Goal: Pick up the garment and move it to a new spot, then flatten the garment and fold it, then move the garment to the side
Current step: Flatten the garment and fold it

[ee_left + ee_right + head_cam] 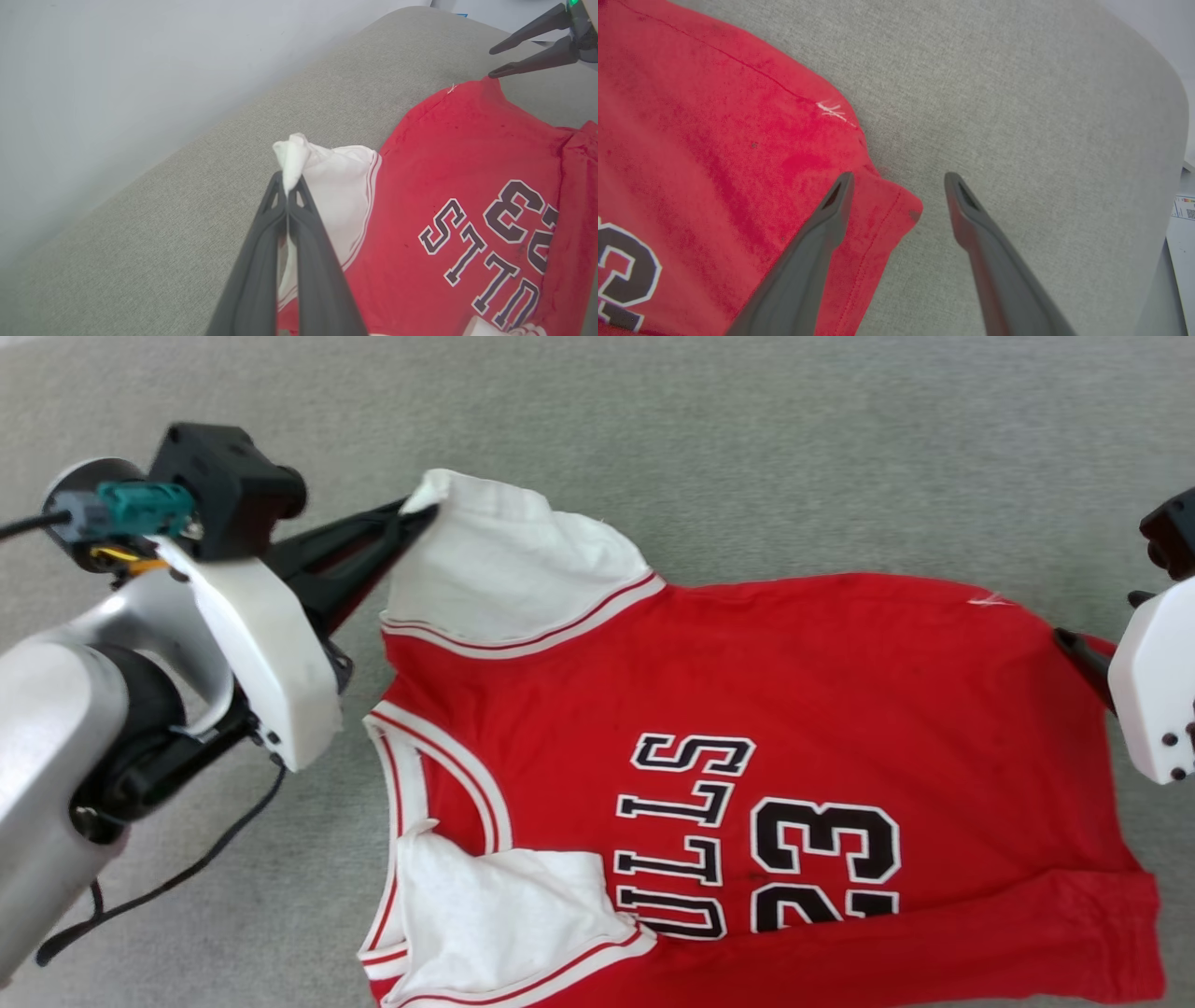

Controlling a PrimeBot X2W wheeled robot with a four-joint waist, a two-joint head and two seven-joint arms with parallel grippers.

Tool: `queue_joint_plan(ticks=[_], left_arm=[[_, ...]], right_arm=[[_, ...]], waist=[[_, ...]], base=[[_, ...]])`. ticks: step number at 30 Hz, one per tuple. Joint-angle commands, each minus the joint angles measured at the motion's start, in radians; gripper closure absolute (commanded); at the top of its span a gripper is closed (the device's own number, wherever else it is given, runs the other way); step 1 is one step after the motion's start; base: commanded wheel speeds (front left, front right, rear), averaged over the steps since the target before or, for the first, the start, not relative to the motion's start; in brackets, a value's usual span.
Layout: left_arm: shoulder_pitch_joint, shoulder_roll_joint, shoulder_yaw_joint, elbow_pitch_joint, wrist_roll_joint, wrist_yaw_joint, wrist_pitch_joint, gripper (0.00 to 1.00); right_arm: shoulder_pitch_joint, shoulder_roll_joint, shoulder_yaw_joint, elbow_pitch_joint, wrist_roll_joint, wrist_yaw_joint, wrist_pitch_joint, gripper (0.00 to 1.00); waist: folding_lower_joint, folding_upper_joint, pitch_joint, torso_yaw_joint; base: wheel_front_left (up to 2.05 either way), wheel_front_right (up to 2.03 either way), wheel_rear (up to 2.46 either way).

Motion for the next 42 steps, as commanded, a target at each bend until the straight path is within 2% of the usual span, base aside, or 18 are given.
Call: queue_joint_plan(ticks=[1, 8, 16, 17, 18, 22, 30, 42], left_arm=[[0.014, -0.008, -0.003, -0.024, 0.01, 0.01, -0.01, 1.0], [0.02, -0.034, -0.018, -0.089, 0.034, 0.023, -0.029, 1.0], [0.008, -0.067, -0.036, -0.081, 0.053, 0.016, -0.049, 1.0], [0.009, -0.067, -0.038, -0.077, 0.052, 0.015, -0.049, 1.0], [0.013, -0.069, -0.039, -0.072, 0.049, 0.015, -0.05, 1.0], [0.03, -0.07, -0.044, -0.049, 0.048, 0.019, -0.06, 1.0], [0.096, -0.05, -0.05, -0.01, 0.038, 0.046, -0.086, 1.0], [0.316, 0.047, -0.059, -0.084, -0.027, 0.145, -0.131, 1.0]], right_arm=[[-0.035, -0.018, 0.024, 0.028, 0.009, -0.001, 0.02, 0.0], [-0.087, -0.068, 0.132, 0.149, 0.011, -0.001, 0.05, 0.0], [-0.077, -0.065, 0.213, 0.273, 0.019, -0.001, 0.009, 0.0], [-0.073, -0.064, 0.225, 0.285, 0.021, -0.001, 0.006, 0.2], [-0.071, -0.063, 0.237, 0.295, 0.023, -0.001, 0.001, 1.0], [-0.078, -0.067, 0.248, 0.32, 0.03, -0.001, -0.04, 1.0], [-0.09, -0.033, 0.148, 0.312, 0.067, -0.001, -0.186, 1.0], [0.161, 0.014, -0.014, 0.195, 0.069, -0.001, -0.35, 1.0]], waist=[[0.0, 0.0, 0.023, 0.035], [0.0, 0.0, 0.057, 0.088], [0.0, 0.0, 0.072, 0.122], [0.0, 0.0, 0.072, 0.124], [0.0, 0.0, 0.071, 0.125], [0.0, 0.0, 0.054, 0.124], [0.0, 0.0, -0.041, 0.091], [0.0, 0.0, -0.185, 0.062]], base=[[0.0, 0.0, 0.0], [0.0, 0.0, 0.0], [0.0, 0.0, 0.0], [0.0, 0.0, 0.0], [0.0, 0.0, 0.0], [0.0, 0.0, 0.0], [0.0, 0.0, 0.0], [0.0, 0.0, 0.0]])
